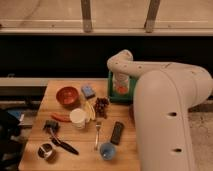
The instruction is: Place apple in tray
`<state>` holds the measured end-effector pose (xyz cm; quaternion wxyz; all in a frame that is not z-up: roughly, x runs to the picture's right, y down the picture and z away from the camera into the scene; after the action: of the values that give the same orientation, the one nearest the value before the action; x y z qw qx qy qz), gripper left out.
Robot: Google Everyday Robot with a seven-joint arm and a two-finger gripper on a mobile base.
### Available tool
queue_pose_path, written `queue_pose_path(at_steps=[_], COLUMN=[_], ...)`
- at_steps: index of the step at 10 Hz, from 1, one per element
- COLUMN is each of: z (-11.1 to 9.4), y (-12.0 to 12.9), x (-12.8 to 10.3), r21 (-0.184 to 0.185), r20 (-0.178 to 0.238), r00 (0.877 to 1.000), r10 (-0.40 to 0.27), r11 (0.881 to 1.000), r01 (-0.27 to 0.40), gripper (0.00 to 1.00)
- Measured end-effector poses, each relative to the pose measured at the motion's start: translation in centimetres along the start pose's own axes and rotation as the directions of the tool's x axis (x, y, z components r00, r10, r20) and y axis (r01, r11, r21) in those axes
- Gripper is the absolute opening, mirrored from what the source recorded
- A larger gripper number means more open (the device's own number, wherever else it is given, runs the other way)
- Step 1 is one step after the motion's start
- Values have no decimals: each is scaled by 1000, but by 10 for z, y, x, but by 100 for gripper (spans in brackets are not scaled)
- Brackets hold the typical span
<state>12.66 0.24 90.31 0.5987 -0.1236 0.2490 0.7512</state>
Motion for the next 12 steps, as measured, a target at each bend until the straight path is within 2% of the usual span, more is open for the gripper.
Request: queue_pose_path(at_steps=[2, 3, 4, 5, 9, 10, 12], z=[23, 37, 45, 54, 49, 46, 41], y=[-8, -14, -18, -22, -14, -12, -5], x=[-4, -1, 1, 3, 2, 1, -2], r21=[0, -16, -38, -59, -127, -141, -166], r20=[-30, -48, -60, -73, -63, -55, -41], r00=[999, 997, 995, 993, 994, 995, 996], r10=[36, 63, 84, 98, 87, 84, 78], r11=[999, 998, 996, 993, 987, 986, 983], r01=[-36, -64, -86, -102, -94, -91, -84], gripper=[0, 2, 8, 19, 59, 64, 65])
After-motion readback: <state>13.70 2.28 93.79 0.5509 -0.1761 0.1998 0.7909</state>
